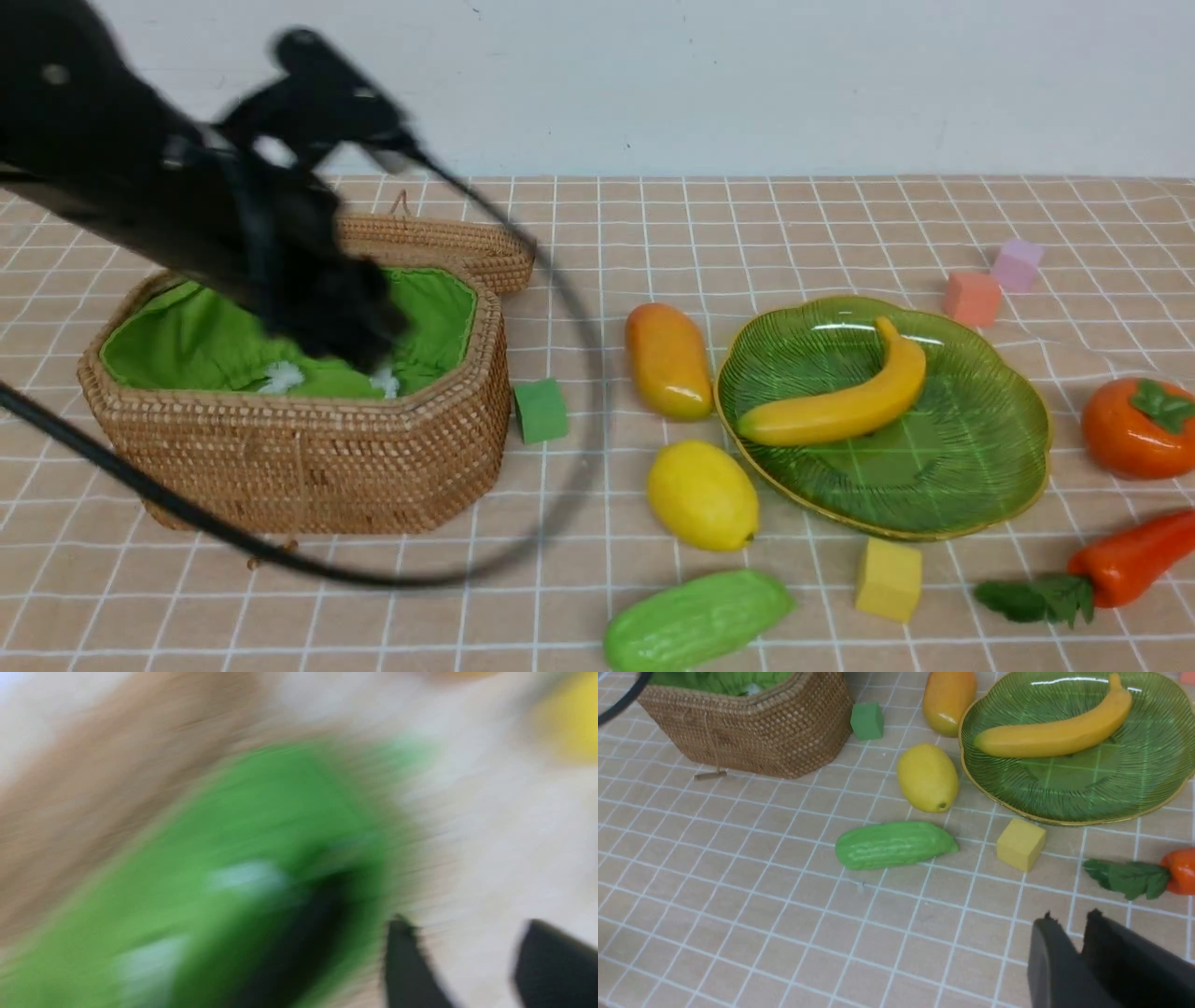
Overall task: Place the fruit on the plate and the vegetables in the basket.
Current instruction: Take a chayote with your left arm and place it on the basket on the left.
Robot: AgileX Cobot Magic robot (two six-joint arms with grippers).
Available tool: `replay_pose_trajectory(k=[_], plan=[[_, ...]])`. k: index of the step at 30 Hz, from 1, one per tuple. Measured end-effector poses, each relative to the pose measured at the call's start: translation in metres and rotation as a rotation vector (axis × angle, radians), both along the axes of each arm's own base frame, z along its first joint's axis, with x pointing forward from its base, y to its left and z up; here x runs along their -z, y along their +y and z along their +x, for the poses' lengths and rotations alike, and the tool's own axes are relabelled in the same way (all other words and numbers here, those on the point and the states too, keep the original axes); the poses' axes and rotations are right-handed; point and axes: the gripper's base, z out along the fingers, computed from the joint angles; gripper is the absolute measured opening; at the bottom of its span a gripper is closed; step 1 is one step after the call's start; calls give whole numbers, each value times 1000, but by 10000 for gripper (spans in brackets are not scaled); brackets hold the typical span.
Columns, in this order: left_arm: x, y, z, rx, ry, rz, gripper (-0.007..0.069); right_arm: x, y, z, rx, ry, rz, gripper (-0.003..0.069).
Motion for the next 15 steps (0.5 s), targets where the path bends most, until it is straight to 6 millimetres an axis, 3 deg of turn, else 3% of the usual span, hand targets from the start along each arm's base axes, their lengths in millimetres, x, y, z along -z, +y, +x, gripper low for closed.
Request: replay_pose_trajectory(k=[1, 2, 3, 4, 6, 9, 10, 13, 15], plan=[[0, -4, -2, 8, 5, -7, 213, 0, 0, 0, 1, 0, -1, 126], [8, -28, -14, 70, 82, -18, 152, -5, 0, -4, -6, -1, -12, 127], [10, -31, -16, 72, 101, -23, 141, -5, 0, -4, -7, 0, -13, 127], [21, -55, -27, 108, 178, -21, 125, -7, 0, -6, -12, 2, -17, 127], [41, -83, -37, 155, 241, 25, 152, -7, 0, -8, -20, 14, -20, 129], [69, -108, -41, 183, 255, 109, 270, -6, 1, -10, -35, 39, -18, 130], [85, -118, -39, 180, 248, 146, 352, -5, 1, -11, -43, 50, -17, 130], [117, -132, -31, 145, 238, 201, 516, -4, 2, -13, -55, 72, -19, 133], [135, -136, -24, 124, 233, 217, 586, -4, 2, -13, -55, 71, -19, 134]])
